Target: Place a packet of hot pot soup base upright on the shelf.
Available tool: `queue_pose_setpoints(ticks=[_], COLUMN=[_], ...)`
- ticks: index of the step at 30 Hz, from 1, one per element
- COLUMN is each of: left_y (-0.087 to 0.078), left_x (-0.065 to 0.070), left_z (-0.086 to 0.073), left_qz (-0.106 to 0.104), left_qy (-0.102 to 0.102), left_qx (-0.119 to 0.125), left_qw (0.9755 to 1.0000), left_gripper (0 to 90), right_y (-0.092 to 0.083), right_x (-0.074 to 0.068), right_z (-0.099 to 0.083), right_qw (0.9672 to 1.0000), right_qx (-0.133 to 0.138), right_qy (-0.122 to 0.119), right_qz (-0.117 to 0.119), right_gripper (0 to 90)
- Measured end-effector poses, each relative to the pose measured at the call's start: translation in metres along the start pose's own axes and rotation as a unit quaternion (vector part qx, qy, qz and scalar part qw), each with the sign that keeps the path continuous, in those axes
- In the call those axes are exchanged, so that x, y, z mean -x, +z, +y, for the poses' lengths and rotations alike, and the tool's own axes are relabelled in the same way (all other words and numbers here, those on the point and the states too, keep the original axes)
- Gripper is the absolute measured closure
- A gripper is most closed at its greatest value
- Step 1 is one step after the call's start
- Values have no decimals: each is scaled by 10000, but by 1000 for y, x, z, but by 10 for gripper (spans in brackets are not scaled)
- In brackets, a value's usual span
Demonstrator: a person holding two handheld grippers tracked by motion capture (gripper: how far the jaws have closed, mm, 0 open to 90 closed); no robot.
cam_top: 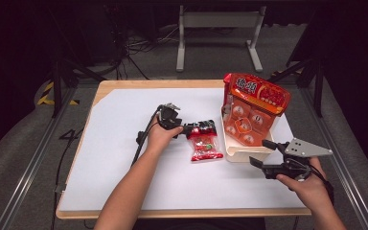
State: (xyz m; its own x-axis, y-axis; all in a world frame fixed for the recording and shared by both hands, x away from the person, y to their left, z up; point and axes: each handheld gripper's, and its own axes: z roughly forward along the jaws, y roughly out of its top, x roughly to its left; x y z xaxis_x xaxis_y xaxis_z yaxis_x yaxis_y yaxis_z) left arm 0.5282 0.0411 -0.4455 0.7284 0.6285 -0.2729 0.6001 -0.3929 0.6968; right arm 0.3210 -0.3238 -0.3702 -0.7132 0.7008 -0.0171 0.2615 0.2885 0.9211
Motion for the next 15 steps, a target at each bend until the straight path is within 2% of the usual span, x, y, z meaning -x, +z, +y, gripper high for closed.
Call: queue_pose_setpoints(ticks=[6,10,15], left_y=[4,4,6], left_x=[2,2,7], left_z=[3,2,2], left_qz=[-17,-331,-433], left_qy=[-63,-102,-31], left_qx=[-42,-31,-38], left_qw=[10000,9994,9991], left_gripper=[305,357,384], right_y=[1,0,1], right_x=[0,0,-1], right_z=[-1,-2,-2], right_qw=[10000,10000,10000], right_qx=[-22,-28,-45], right_qy=[-6,-1,-8], right_qz=[2,-6,-1], right_gripper=[221,221,221])
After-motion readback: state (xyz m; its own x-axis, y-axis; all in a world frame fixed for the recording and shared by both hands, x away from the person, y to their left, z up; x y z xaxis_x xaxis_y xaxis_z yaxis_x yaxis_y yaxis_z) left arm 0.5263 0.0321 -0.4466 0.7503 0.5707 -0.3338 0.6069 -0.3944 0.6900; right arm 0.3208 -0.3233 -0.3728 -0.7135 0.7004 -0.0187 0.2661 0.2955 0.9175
